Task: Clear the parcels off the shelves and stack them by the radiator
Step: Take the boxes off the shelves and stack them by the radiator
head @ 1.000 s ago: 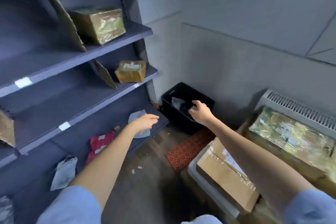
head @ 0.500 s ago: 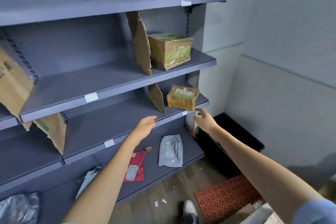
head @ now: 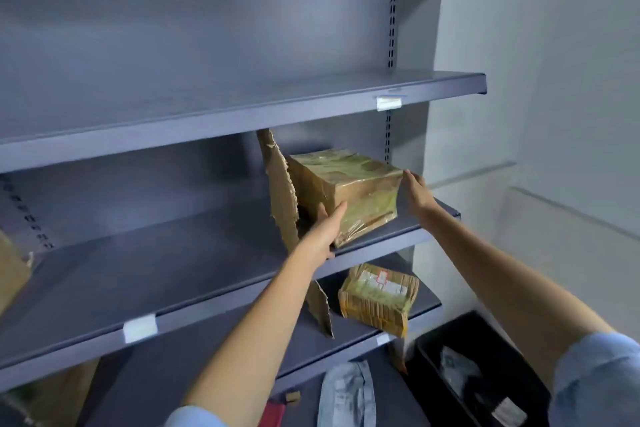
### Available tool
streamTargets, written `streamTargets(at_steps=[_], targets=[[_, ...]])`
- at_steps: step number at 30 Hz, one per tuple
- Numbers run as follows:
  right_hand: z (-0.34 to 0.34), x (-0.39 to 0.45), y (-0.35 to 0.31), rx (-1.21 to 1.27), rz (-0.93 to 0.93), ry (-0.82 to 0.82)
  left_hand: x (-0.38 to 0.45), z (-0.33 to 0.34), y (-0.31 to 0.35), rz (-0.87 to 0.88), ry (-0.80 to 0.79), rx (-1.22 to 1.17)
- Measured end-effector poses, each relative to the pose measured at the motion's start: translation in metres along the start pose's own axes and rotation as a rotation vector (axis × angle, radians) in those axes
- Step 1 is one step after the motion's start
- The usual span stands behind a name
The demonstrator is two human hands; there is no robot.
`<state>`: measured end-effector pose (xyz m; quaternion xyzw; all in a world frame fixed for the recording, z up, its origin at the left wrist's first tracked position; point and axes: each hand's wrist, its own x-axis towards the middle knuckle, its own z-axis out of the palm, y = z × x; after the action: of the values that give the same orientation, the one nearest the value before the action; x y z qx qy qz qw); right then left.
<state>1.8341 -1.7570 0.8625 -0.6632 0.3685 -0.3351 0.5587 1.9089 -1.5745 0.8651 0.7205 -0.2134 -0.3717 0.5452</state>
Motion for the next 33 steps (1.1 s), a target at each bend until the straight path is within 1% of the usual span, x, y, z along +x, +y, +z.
streamTargets(at_steps=[3,6,9,11,14,17,21,25,27,29,30,32,33], targets=[[0.008,0.03,-0.006,0.031,0.041,-0.017,0.021,0.013,0.011,-0.032,0.119,-0.071],[0.016,0.05,-0.006,0.038,0.066,-0.021,0.043,0.013,0.025,-0.066,0.126,-0.161],[0.024,0.057,-0.004,0.093,0.088,-0.065,0.05,0.01,0.034,-0.119,0.12,-0.235],[0.022,0.053,-0.002,0.126,0.111,-0.037,0.048,0.009,0.03,-0.103,0.125,-0.216],[0.009,0.034,0.004,0.184,0.118,-0.038,0.037,0.016,0.019,-0.038,0.129,-0.163],[-0.011,0.001,0.013,0.195,0.084,0.048,0.012,0.027,0.006,0.007,0.099,-0.133],[-0.049,-0.067,0.034,0.236,0.14,0.177,-0.025,0.046,-0.022,0.047,-0.037,-0.04],[-0.105,-0.161,0.069,0.272,0.248,0.289,-0.068,0.086,-0.077,0.057,-0.201,0.032],[-0.134,-0.218,0.097,0.268,0.335,0.279,-0.094,0.113,-0.114,0.048,-0.261,0.066],[-0.166,-0.279,0.131,0.27,0.451,0.252,-0.126,0.141,-0.152,-0.008,-0.348,0.091],[-0.183,-0.31,0.149,0.298,0.504,0.27,-0.144,0.155,-0.171,-0.054,-0.406,0.093],[-0.216,-0.371,0.182,0.322,0.587,0.361,-0.179,0.183,-0.207,-0.141,-0.537,0.119],[-0.232,-0.4,0.195,0.258,0.61,0.406,-0.196,0.197,-0.224,-0.178,-0.604,0.146]])
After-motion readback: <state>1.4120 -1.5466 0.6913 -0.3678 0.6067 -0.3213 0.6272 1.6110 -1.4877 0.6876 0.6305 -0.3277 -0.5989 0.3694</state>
